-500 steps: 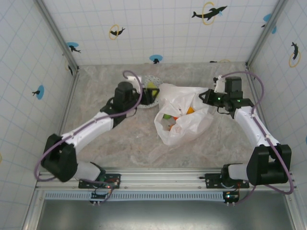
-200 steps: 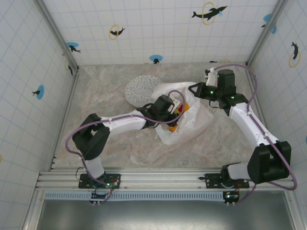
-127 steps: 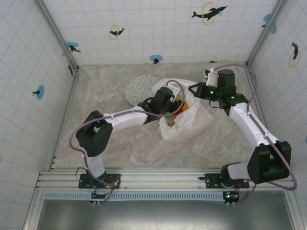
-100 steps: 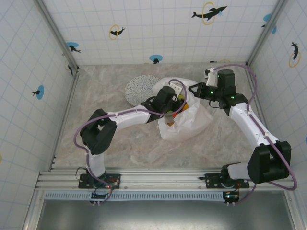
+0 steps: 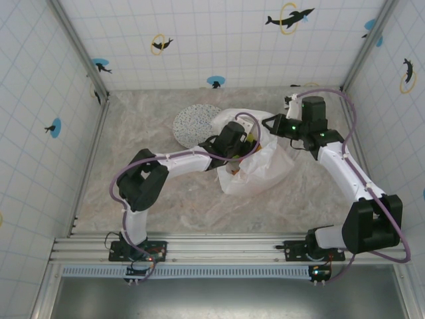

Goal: Place the fruits into the plastic bag

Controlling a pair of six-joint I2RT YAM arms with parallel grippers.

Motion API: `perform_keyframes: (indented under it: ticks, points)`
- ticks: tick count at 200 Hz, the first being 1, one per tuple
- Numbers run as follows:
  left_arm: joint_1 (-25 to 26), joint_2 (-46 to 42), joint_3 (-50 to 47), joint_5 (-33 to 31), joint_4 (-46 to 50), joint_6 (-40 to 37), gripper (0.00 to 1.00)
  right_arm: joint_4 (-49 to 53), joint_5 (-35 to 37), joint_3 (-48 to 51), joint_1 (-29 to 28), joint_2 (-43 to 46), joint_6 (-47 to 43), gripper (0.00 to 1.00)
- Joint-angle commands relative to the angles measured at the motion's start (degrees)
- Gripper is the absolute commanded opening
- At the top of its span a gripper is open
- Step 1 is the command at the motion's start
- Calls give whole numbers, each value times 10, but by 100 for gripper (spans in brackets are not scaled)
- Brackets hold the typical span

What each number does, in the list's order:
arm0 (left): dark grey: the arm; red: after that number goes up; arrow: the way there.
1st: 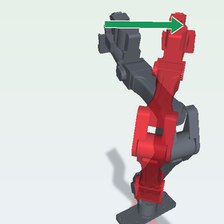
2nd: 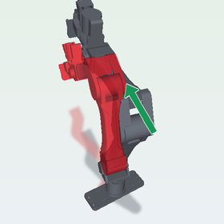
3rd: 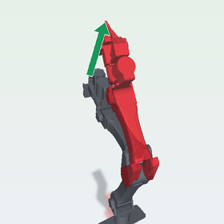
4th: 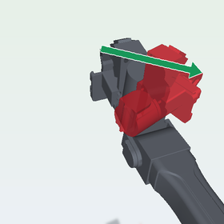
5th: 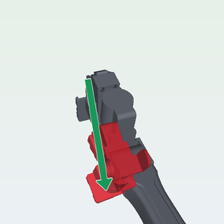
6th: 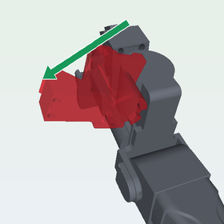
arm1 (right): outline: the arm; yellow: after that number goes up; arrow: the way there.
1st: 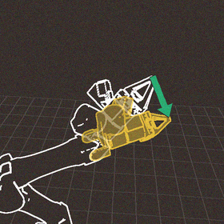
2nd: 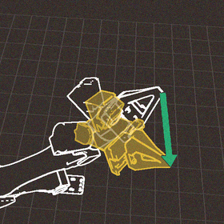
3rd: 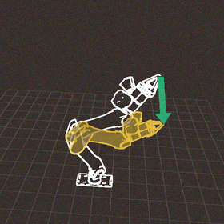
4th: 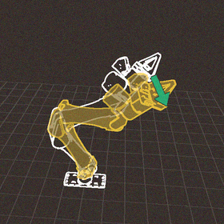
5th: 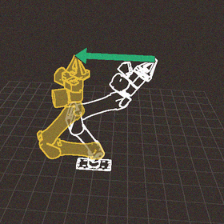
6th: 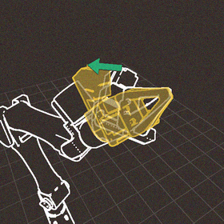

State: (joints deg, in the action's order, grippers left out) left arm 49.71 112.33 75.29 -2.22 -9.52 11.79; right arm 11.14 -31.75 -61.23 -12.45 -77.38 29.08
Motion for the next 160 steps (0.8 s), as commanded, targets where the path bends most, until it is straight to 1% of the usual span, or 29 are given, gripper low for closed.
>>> perform_keyframes:
  ticks: [1,23,51,73,86,104,121,124,147,160]
  points:
    - [-1,-42,-13,-9,-3,-10,84,-12,-5,1,4,-5,-6,0]
    - [-1,-69,-26,1,-1,-10,84,-11,-4,2,6,-4,-7,0]
    - [-1,-112,-53,48,4,-1,83,-9,-2,7,11,-2,-9,0]
    - [-1,-164,-85,93,6,16,82,-12,-1,14,15,0,-9,0]
    - [-1,-197,-110,107,2,24,82,-12,-1,17,16,0,-9,0]
    - [-1,-242,-138,106,2,31,81,-13,-1,22,16,3,-8,0]
    - [0,-276,-159,88,5,31,80,-16,-1,28,16,9,-4,0]
    - [-1,-283,-162,86,5,49,80,-16,-1,28,16,10,-3,0]
    - [-1,-319,-180,82,2,60,80,-12,3,33,15,19,-4,0]
    - [0,-336,-188,69,8,66,80,-10,5,35,16,24,-5,0]
